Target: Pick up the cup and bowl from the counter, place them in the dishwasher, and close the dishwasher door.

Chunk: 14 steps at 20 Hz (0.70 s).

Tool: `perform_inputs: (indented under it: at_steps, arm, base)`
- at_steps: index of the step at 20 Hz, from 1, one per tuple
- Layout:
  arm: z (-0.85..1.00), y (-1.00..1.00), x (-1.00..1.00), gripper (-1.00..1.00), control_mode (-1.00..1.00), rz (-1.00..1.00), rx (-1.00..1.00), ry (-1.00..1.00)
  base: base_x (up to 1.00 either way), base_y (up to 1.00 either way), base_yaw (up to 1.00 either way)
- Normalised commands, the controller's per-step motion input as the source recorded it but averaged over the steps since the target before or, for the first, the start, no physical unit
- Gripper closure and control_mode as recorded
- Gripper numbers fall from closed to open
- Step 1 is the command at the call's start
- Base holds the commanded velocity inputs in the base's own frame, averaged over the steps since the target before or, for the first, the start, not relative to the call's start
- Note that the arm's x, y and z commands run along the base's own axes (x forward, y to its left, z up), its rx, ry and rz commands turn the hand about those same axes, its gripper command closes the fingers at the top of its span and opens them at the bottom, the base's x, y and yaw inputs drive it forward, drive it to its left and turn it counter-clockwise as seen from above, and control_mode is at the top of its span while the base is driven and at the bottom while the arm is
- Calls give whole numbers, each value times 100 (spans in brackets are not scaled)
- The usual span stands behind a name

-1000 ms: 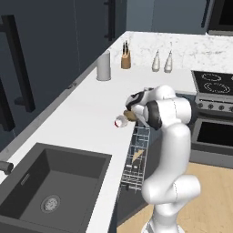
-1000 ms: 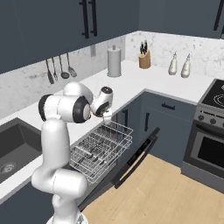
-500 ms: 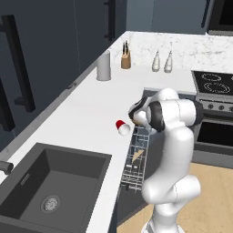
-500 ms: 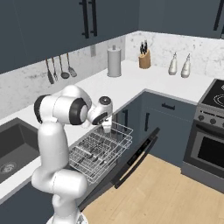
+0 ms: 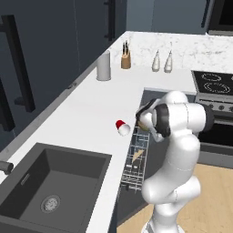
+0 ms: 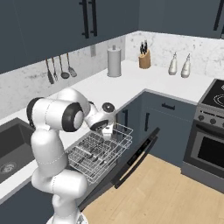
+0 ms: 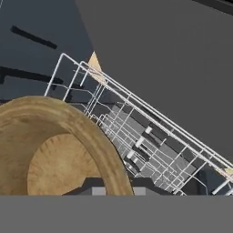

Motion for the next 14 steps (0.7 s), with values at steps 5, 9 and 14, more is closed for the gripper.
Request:
perform_inputs:
  at_steps: [5, 9, 14]
  arm:
    - [-46, -7, 4, 100, -100, 0, 20, 23]
    - [-56, -3, 34, 100, -100, 0, 28, 31]
    - [-43, -1, 63, 100, -100, 0, 28, 29]
  base:
    - [0, 0, 0]
    - [0, 0, 0]
    - [0, 0, 0]
